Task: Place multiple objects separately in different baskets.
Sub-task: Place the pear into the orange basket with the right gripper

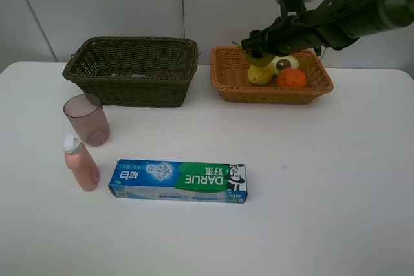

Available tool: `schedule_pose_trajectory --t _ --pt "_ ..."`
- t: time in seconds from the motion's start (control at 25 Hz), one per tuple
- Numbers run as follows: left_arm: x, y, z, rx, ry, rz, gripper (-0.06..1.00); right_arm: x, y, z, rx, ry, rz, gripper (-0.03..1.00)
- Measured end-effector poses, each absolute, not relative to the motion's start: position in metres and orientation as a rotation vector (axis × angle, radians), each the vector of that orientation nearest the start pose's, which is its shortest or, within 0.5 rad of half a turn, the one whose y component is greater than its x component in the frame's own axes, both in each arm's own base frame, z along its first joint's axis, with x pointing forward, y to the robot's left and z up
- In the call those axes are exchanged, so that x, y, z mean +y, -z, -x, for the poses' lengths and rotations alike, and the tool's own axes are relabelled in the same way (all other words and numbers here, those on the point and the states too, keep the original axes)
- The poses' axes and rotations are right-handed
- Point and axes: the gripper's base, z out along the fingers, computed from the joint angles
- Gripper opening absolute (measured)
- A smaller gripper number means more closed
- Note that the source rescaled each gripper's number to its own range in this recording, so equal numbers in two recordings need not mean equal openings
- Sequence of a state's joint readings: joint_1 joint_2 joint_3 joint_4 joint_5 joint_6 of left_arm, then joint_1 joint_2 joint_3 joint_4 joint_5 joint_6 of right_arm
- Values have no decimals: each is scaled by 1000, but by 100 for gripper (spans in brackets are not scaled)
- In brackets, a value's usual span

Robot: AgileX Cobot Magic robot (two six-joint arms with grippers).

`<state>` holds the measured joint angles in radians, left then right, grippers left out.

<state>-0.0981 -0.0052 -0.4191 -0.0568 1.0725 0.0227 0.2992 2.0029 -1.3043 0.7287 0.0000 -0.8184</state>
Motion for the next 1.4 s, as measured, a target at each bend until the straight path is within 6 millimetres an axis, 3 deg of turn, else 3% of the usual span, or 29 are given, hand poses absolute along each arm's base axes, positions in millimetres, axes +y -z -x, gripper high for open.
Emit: schedule_pose_trajectory --t 0.8,0.88,0.96,1.04,1.4 --pt "-5 -254 -2 2129 114 -129 100 133 -183 -424 2167 -147 421 51" --pt "-5 -254 -2 2129 114 -129 100 133 -183 -424 2165 -141 433 65" --pt "-5 -254 -2 2129 114 -129 100 133 -183 -424 2163 -137 438 87" --pt "-5 -254 -2 2129 114 -129 100 133 -183 -424 2164 -138 439 95" --pt "-5 -254 -2 2129 114 -129 100 133 -183 -424 2171 -148 437 100"
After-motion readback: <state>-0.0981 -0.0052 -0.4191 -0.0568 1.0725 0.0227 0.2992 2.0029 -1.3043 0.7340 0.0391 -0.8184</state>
